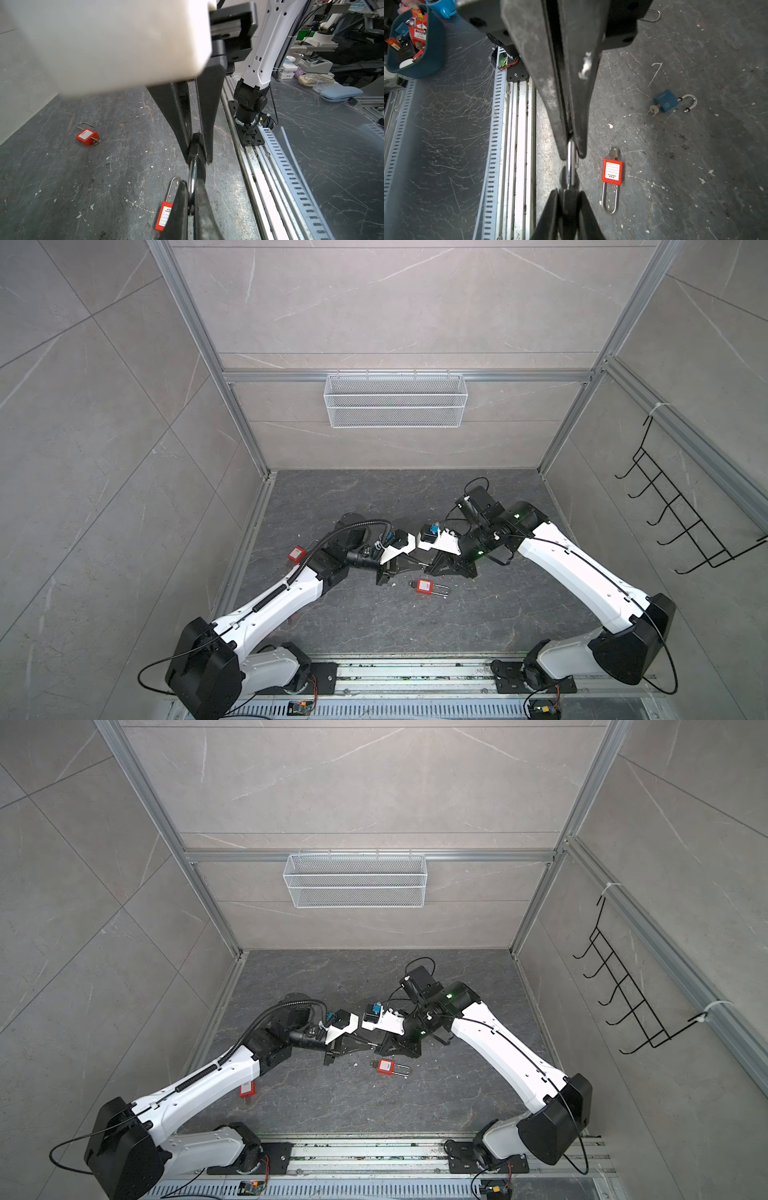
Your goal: Lock with the key
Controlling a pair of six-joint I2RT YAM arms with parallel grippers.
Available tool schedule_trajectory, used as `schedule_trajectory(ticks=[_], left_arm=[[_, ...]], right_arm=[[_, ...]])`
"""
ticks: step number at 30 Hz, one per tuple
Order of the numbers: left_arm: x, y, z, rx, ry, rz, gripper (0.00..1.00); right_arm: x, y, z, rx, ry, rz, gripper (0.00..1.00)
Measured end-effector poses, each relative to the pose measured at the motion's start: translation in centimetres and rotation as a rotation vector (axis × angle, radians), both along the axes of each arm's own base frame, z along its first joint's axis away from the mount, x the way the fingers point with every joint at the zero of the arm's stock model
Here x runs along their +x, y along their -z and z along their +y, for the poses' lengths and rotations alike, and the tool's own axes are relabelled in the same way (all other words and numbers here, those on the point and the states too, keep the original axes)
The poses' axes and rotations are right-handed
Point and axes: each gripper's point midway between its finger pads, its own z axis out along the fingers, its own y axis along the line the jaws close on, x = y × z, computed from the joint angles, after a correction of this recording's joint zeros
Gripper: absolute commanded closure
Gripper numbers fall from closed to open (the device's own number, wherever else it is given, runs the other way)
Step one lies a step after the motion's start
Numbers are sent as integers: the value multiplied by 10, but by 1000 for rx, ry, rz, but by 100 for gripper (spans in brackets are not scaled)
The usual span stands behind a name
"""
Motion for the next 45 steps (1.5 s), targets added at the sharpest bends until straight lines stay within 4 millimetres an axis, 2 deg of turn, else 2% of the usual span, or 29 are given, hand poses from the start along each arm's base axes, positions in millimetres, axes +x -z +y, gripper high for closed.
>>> schedule_trajectory(ticks=[6,12,17,23,32,39,41,43,45], left_arm=[[-3,1,-2,-36,-18,18,100],[0,9,-2,-44,-61,88,100],[-1,7,-3,-52,-70,126,100],[-2,4,-3,-58,-66,121,100],[-7,5,-8,-68,-80,67,100],[-9,16,-8,-61,-108,67,100],[-7,18,-8,-58,-121,65,100],[-7,18,-8,-56,-128,61,100],[-12,17,-9,-51,-118,53,100]], right_arm=[[-2,1,-1,-4,0,12,100],[4,9,-1,12,3,-68,100],[7,6,2,31,-24,-168,100],[5,4,3,34,-32,-205,100],[0,1,4,48,-8,-165,100],[-2,13,4,18,5,-95,100],[-1,15,5,12,7,-91,89],[0,15,4,5,9,-97,72],[2,8,9,31,3,-120,65]])
